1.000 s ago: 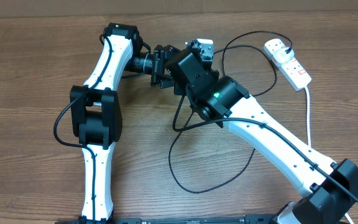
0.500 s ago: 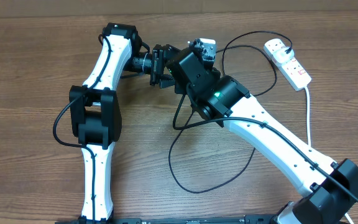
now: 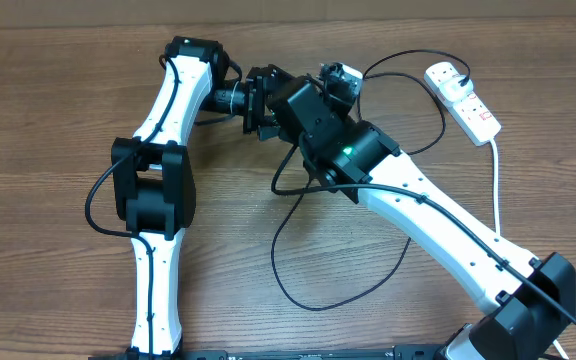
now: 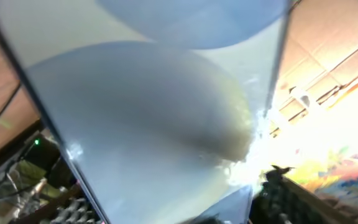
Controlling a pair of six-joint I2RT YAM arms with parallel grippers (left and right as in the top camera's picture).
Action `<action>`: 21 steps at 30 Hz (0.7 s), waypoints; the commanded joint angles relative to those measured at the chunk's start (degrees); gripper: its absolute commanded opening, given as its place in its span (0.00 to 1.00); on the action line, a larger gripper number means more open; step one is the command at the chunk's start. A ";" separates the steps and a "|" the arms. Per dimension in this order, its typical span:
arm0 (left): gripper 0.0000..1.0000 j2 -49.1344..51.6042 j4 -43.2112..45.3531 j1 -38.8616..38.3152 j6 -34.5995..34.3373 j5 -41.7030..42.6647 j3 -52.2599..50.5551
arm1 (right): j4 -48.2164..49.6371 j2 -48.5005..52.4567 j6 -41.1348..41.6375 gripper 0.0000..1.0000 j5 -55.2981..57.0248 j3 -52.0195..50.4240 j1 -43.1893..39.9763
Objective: Plug charger to phone and switch on socket
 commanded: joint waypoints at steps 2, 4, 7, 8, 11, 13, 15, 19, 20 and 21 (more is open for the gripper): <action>0.84 0.37 1.31 0.74 -0.35 1.16 1.33 | 0.66 -0.39 20.31 0.04 2.03 1.60 -1.62; 0.87 0.37 1.31 0.74 -0.37 1.18 1.33 | 0.74 -0.39 26.38 0.04 2.03 1.60 -1.86; 0.96 0.37 1.31 0.74 -1.38 1.16 1.33 | 0.76 -0.39 37.20 0.04 2.01 1.60 -1.88; 0.98 0.37 1.31 0.74 -2.32 1.16 1.33 | 0.76 -0.39 39.65 0.04 1.99 1.60 -1.88; 0.99 0.37 1.31 0.74 -5.73 1.18 1.33 | 0.74 -0.39 45.05 0.04 0.81 1.60 -1.88; 0.98 0.37 1.31 0.66 -9.14 1.18 1.33 | 0.81 -0.39 48.04 0.04 -1.70 1.60 -1.88; 0.95 0.37 1.31 0.63 -9.86 1.18 1.33 | 0.79 -0.39 49.70 0.04 -3.21 1.60 -1.88; 0.86 0.37 1.29 0.63 -11.30 1.18 1.33 | 0.76 -0.37 58.25 0.04 -5.60 1.60 -1.88; 0.84 0.37 1.31 0.63 -12.00 1.16 1.33 | 0.74 -0.39 59.39 0.04 -5.57 1.60 -1.88; 0.80 0.37 1.31 0.63 -12.72 1.16 1.33 | 0.76 -0.37 59.87 0.04 -5.55 1.60 -1.88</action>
